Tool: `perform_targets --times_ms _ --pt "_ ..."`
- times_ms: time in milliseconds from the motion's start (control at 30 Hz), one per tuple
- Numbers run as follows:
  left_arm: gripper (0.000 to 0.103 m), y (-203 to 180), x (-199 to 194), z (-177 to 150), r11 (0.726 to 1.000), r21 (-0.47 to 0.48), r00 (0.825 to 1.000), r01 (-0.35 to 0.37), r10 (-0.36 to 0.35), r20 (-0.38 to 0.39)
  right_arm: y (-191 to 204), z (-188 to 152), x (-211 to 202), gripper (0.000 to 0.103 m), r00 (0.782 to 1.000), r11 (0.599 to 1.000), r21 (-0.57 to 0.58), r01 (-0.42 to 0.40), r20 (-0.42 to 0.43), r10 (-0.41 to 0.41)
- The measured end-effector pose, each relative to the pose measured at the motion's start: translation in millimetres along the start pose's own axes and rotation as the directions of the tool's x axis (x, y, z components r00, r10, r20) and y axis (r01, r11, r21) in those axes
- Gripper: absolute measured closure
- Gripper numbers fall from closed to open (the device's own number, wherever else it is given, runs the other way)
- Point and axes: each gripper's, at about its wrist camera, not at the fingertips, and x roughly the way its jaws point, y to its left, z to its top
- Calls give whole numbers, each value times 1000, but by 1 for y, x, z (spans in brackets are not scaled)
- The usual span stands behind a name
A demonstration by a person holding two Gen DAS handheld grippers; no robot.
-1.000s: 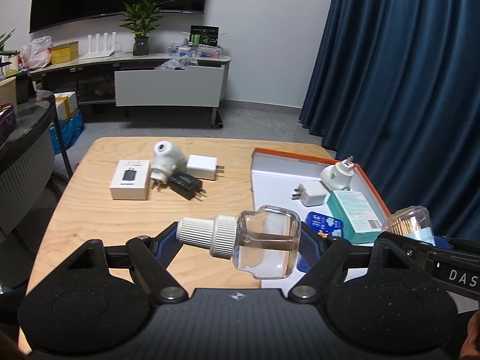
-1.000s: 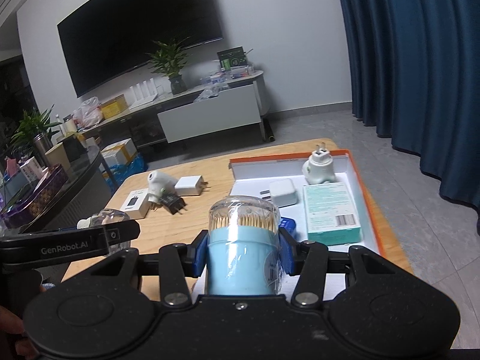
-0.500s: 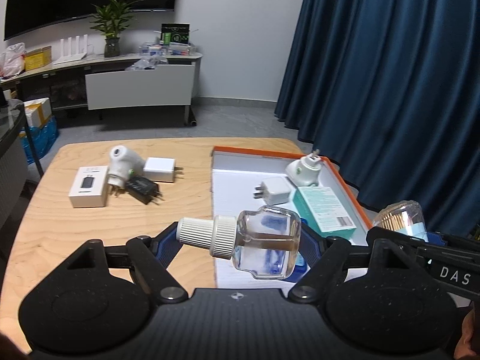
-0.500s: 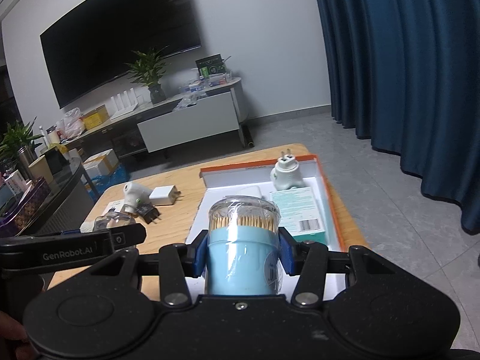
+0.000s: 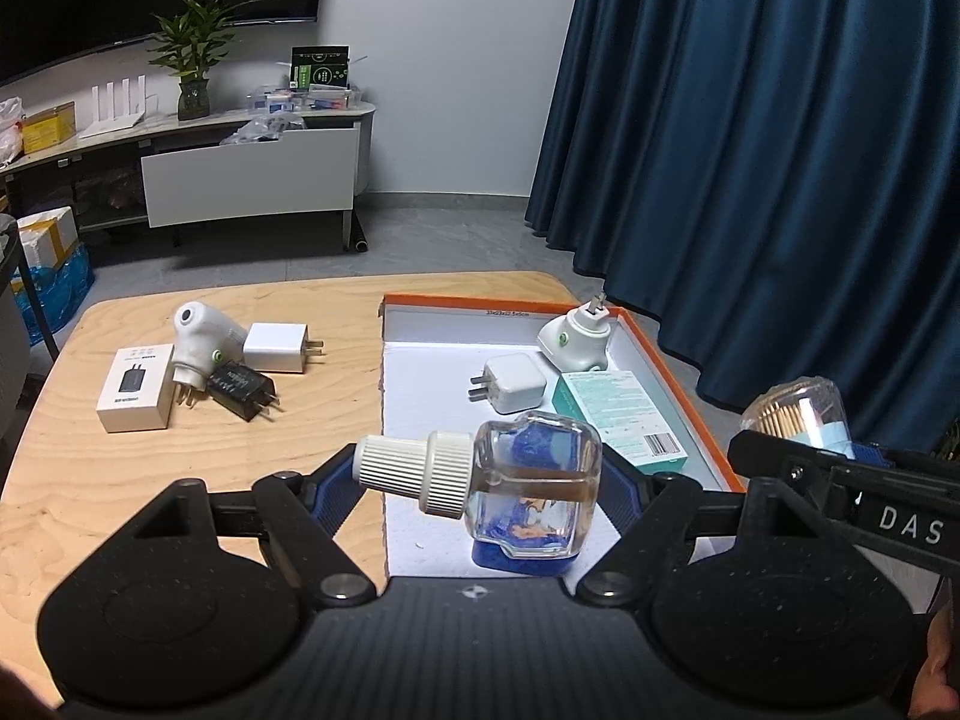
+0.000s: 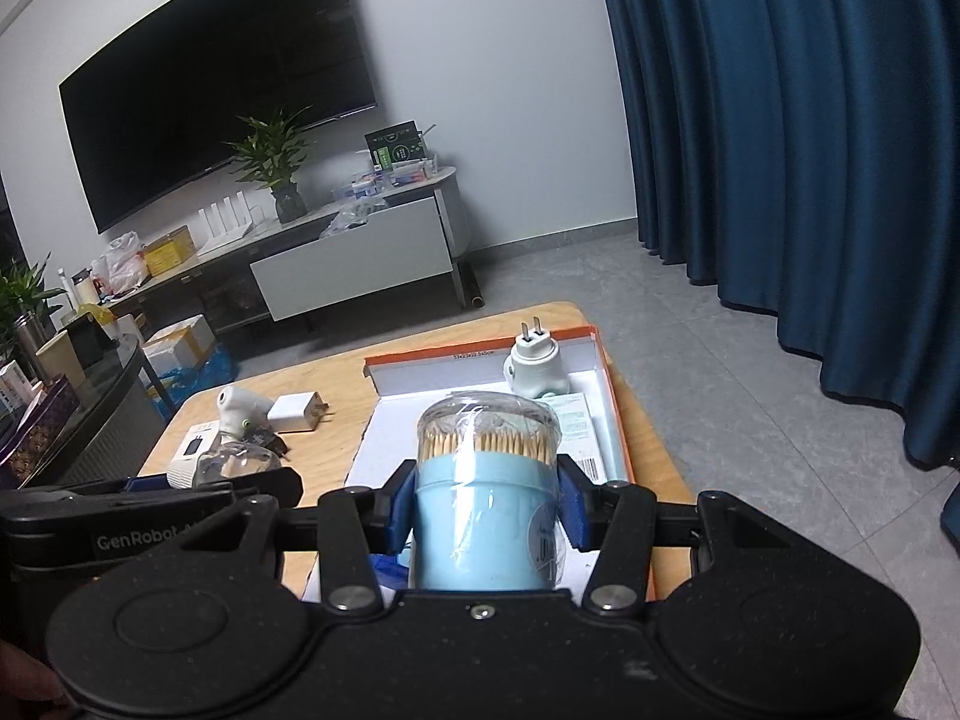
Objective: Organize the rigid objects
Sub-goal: 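Carry the glass bottle and toothpick jar over the open box with both grippers, then lower and release the bottle and toothpick jar into the box from both grippers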
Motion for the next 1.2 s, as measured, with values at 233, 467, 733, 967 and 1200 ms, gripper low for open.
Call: perform_targets --times_ms 233,467,733,967,1200 --pt "22 -5 8 2 1000 9 1000 6 -6 -6 -3 6 6 45 1000 1000 -2 8 8 -8" --pt "22 -12 16 5 1000 21 1000 18 -18 -12 -9 13 17 45 1000 1000 1 15 4 -15" --pt "22 -20 28 7 999 31 999 38 -37 -23 -14 20 33 45 1000 1000 -3 15 -8 -15" --pt "22 -26 37 6 997 42 998 58 -56 -39 -19 23 46 45 1000 1000 -2 17 -26 -17" --pt "22 -31 45 4 996 49 996 76 -73 -57 -20 23 52 45 999 1000 -1 24 -49 -24"
